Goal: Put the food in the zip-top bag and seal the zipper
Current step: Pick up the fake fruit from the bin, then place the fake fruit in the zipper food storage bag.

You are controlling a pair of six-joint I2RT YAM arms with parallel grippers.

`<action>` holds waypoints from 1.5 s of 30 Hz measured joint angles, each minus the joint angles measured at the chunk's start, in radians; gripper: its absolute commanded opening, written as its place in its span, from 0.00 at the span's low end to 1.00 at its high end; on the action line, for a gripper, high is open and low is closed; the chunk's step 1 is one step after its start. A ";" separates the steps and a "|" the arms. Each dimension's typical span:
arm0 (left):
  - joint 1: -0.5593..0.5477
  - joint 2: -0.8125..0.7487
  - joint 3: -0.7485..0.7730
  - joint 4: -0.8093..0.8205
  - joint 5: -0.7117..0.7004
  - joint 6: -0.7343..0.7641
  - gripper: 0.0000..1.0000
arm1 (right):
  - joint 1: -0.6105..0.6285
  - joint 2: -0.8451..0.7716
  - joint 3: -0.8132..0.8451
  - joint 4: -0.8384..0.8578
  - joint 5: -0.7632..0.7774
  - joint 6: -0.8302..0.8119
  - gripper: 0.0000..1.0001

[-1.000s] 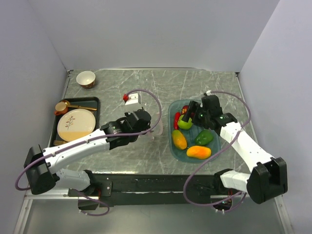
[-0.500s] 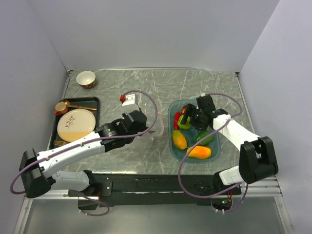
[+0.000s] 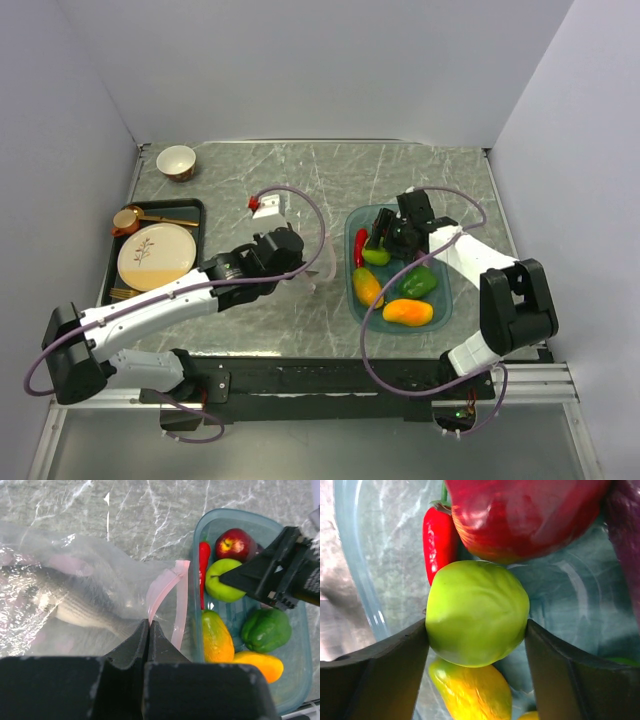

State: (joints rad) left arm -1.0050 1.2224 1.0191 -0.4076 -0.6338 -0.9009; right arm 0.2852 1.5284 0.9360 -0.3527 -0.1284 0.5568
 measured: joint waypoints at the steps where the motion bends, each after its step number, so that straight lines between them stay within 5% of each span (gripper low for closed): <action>1: 0.000 0.007 0.000 0.000 0.001 0.000 0.01 | 0.000 0.000 0.000 0.004 -0.003 -0.002 0.53; 4: 0.000 0.020 -0.002 0.000 0.007 -0.002 0.01 | -0.002 0.000 0.000 0.007 -0.009 0.008 0.36; 16: 0.034 0.033 -0.021 0.047 0.048 -0.002 0.01 | -0.002 -0.267 -0.096 0.020 -0.040 0.000 0.34; 25: 0.056 0.097 -0.021 0.071 0.086 0.023 0.01 | -0.001 -0.422 -0.146 0.100 -0.242 0.051 0.35; 45: 0.071 0.002 -0.020 0.066 0.116 0.026 0.01 | 0.255 -0.156 -0.083 0.294 -0.391 0.134 0.42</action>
State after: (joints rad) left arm -0.9344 1.2243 0.9989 -0.3412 -0.5175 -0.8749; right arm 0.5404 1.3720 0.8532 -0.0589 -0.5194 0.6907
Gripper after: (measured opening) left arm 0.022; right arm 0.719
